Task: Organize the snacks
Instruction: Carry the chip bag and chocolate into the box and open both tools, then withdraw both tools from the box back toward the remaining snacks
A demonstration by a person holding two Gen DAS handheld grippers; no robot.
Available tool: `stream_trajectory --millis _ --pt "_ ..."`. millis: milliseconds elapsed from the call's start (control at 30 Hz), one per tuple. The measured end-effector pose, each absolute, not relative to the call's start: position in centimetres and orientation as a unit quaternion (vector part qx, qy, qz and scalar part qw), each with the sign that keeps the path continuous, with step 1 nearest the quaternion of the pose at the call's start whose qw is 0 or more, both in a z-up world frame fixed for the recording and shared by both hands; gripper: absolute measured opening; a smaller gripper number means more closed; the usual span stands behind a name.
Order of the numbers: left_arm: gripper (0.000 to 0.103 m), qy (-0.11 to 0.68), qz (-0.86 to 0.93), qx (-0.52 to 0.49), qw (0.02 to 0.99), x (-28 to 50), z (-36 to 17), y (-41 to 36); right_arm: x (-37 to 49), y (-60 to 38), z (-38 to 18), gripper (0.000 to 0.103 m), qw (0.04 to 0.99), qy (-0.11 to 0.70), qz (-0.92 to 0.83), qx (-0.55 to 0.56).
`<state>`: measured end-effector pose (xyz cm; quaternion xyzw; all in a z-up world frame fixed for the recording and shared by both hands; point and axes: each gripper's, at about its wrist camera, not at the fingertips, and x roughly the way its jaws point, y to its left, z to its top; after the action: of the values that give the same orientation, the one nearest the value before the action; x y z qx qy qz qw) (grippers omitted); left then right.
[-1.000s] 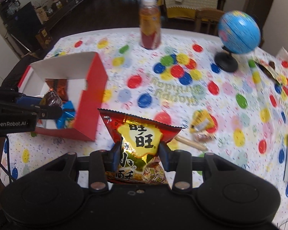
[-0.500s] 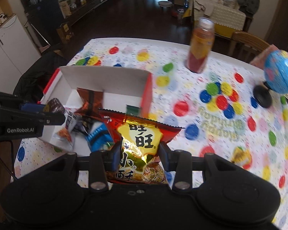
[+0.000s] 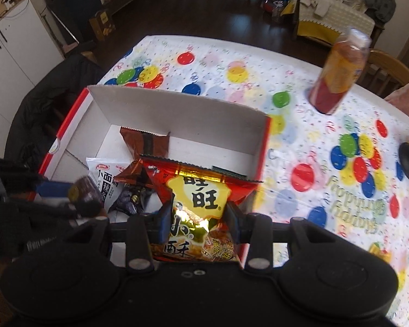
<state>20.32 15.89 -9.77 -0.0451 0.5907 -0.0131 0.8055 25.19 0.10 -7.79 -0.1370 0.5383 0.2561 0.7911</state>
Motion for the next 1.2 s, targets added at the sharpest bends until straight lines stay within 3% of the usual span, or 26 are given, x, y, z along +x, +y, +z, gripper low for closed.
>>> stream_trajectory --millis 400,767,900,1067,1167,1200 --pt "0.034 0.618 -0.035 -0.026 0.785 21.3 -13.1 14.8 26.6 2.3 -12.3 0.04 0.769 0.567 0.25 -0.16" --pt "0.034 0.622 -0.011 -0.025 0.783 21.4 -14.7 14.6 26.5 2.0 -12.6 0.043 0.771 0.569 0.242 -0.151" --pt "0.037 0.618 0.0 -0.033 0.785 21.2 -14.3 15.0 26.0 1.8 -12.0 0.053 0.772 0.567 0.245 -0.151" --pt "0.052 0.605 0.005 -0.034 0.796 20.2 -13.1 15.1 24.8 1.5 -10.8 0.065 0.779 0.557 0.243 -0.152" --pt "0.054 0.599 0.005 -0.029 0.8 19.7 -12.5 14.9 24.0 1.1 -9.8 0.081 0.784 0.551 0.246 -0.143" --pt "0.055 0.596 0.004 -0.028 0.802 19.5 -12.2 14.8 23.7 1.0 -9.5 0.082 0.788 0.547 0.245 -0.143"
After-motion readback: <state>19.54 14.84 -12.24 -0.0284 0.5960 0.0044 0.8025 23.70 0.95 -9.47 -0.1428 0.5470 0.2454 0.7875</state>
